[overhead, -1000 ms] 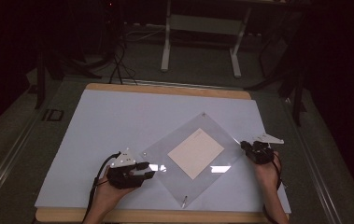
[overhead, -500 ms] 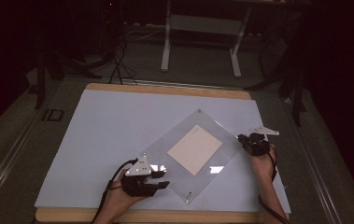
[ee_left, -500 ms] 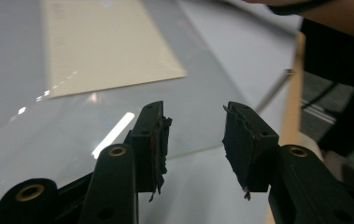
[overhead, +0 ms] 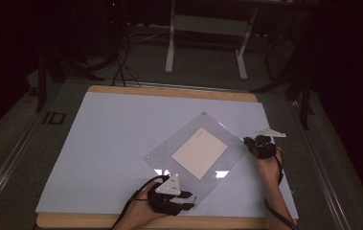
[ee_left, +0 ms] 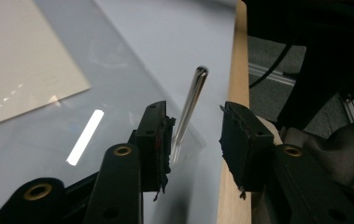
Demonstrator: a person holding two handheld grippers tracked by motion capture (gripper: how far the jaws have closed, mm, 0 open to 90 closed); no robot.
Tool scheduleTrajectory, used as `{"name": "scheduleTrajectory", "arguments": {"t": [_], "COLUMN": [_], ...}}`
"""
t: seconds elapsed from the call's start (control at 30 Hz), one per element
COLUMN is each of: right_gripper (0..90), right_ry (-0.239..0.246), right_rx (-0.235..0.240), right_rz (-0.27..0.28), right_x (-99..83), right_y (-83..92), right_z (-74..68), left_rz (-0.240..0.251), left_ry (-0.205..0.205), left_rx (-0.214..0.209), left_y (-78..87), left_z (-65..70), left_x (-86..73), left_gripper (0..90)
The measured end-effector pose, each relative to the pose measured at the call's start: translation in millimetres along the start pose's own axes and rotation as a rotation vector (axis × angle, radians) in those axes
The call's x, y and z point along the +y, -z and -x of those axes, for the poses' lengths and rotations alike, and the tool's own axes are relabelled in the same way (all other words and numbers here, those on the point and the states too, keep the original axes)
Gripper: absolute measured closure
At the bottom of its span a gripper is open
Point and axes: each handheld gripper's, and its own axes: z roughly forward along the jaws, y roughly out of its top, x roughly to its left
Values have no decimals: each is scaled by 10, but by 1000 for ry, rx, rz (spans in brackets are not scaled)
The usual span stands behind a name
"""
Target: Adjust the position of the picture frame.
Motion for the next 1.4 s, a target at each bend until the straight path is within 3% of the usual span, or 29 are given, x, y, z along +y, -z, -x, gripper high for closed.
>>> {"name": "scheduleTrajectory", "arguments": {"t": [0.1,0.2,0.27,0.47,0.53,0.7,0.8,0.9,1.03,1.17,1.3,1.4], "right_gripper": [852,852,852,852,850,849,847,846,844,840,836,834], "right_ry": [-3,-5,-7,-13,-22,-38,-71,-83,-74,-89,-64,-16], "right_rx": [0,0,0,-2,-2,-2,1,19,59,134,191,244], "right_rz": [1,3,6,9,11,13,16,21,24,46,48,36], "right_x": [2,5,5,3,0,12,75,163,334,528,785,1018], "right_y": [-5,-11,-14,-17,-17,-34,-76,-132,-284,-508,-742,-942], "right_z": [3,6,6,5,5,7,12,-12,-140,-347,-666,-971], "left_rz": [-21,-31,-29,-24,-46,-99,-91,-88,-95,-111,-108,-103], "left_ry": [-25,-35,-38,-49,-61,-153,-157,-160,-149,-142,-116,-107], "left_rx": [4,32,29,27,38,107,123,167,231,297,319,342], "left_y": [-112,-171,-185,-211,-255,-263,-251,-174,-25,146,272,313], "left_z": [19,-12,-39,-43,-37,36,24,31,31,54,71,126], "left_x": [31,30,24,8,-14,55,74,92,80,23,-43,-59], "left_gripper": [649,754,817,820,828,857,858,853,847,848,850,849]}}
